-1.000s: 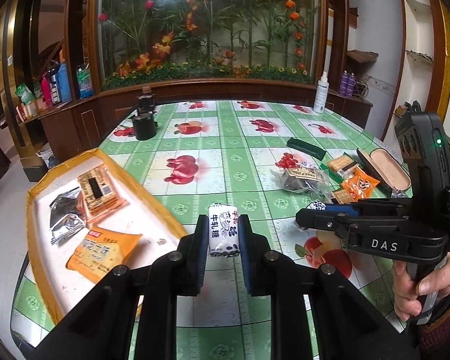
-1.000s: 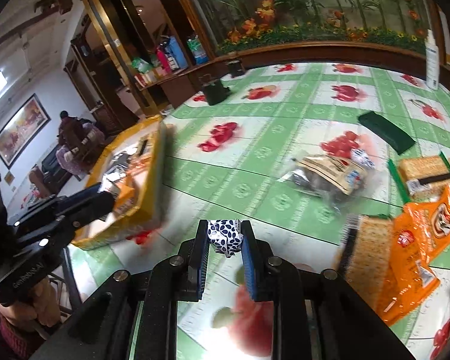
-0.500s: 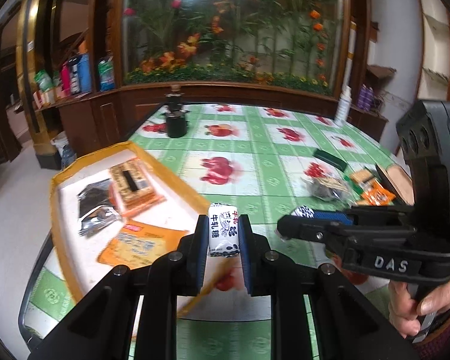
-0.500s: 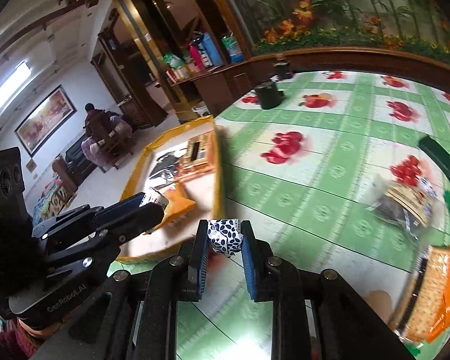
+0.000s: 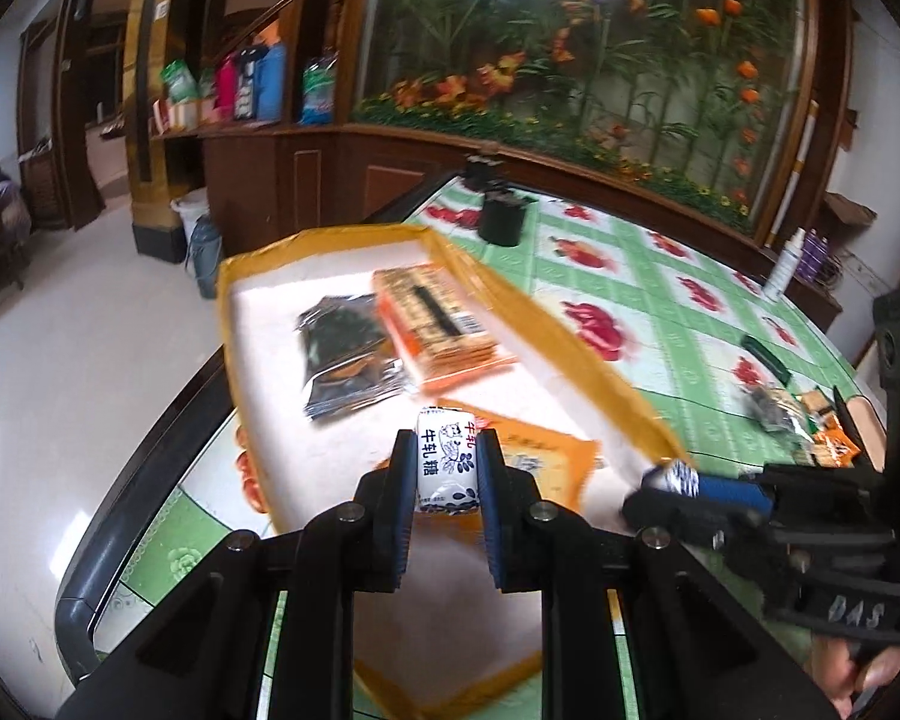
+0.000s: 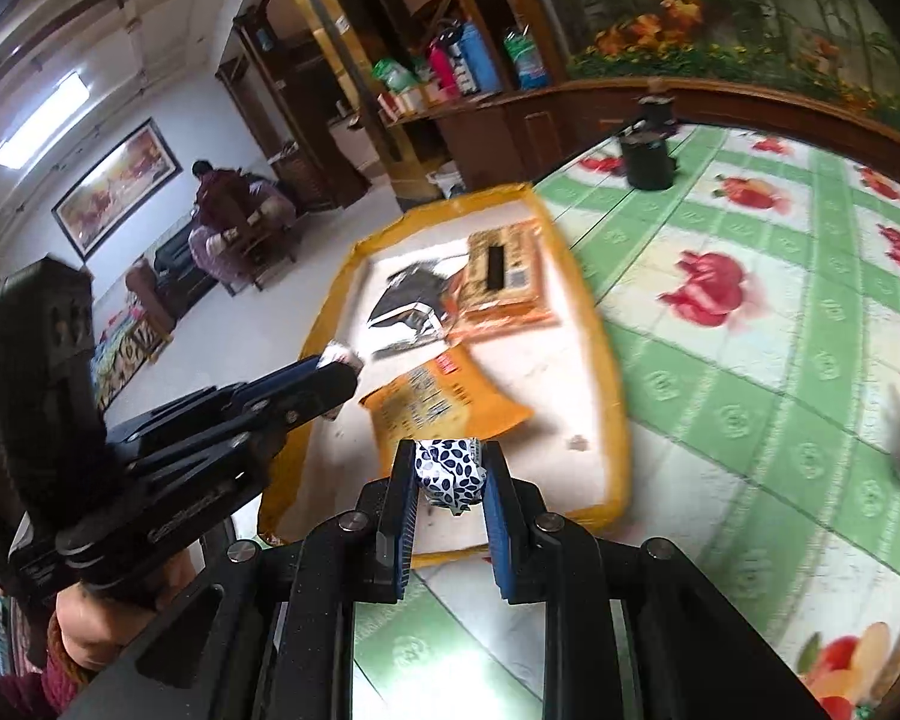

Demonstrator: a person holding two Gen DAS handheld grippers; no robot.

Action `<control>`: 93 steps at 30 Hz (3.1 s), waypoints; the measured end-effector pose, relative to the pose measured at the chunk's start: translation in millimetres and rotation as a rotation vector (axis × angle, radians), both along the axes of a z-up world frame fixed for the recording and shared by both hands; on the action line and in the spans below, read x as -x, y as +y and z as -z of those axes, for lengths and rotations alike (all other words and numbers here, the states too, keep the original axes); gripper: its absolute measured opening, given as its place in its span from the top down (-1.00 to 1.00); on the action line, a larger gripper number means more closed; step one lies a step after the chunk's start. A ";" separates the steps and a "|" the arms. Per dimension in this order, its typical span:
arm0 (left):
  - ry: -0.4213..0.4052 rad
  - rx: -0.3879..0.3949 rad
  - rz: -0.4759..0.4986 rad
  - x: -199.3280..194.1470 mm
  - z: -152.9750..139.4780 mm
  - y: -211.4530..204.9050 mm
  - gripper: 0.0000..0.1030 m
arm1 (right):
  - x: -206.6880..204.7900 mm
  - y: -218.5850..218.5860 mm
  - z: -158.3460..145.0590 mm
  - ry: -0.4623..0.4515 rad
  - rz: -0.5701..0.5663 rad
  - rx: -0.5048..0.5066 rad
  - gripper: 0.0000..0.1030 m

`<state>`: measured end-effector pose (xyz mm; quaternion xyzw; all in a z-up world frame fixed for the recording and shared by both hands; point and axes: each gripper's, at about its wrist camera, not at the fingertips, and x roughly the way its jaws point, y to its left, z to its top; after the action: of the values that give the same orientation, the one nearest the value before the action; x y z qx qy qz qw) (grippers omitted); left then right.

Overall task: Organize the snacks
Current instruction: 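Carry both candies to the white tray and open both grippers inside, then move back to the table and grasp the saltine cracker pack with the left gripper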

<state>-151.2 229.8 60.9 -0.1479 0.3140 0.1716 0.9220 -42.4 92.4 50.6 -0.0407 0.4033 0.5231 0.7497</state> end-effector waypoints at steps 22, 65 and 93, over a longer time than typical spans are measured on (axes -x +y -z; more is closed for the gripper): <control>0.024 0.083 -0.006 -10.6 26.3 19.5 0.64 | 22.6 23.8 23.6 -0.089 -0.091 0.084 0.54; 0.004 0.030 0.019 -6.0 25.1 4.6 0.16 | -12.2 -4.4 9.3 -0.011 0.019 -0.047 0.30; -0.123 -0.168 0.209 27.6 -29.8 -108.1 -0.36 | -89.9 -201.9 16.4 0.124 0.672 -0.031 0.31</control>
<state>-178.7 121.7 90.8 -0.0471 0.2552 0.0907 0.9615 47.5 -109.5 34.2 0.1379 0.4311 0.2547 0.8546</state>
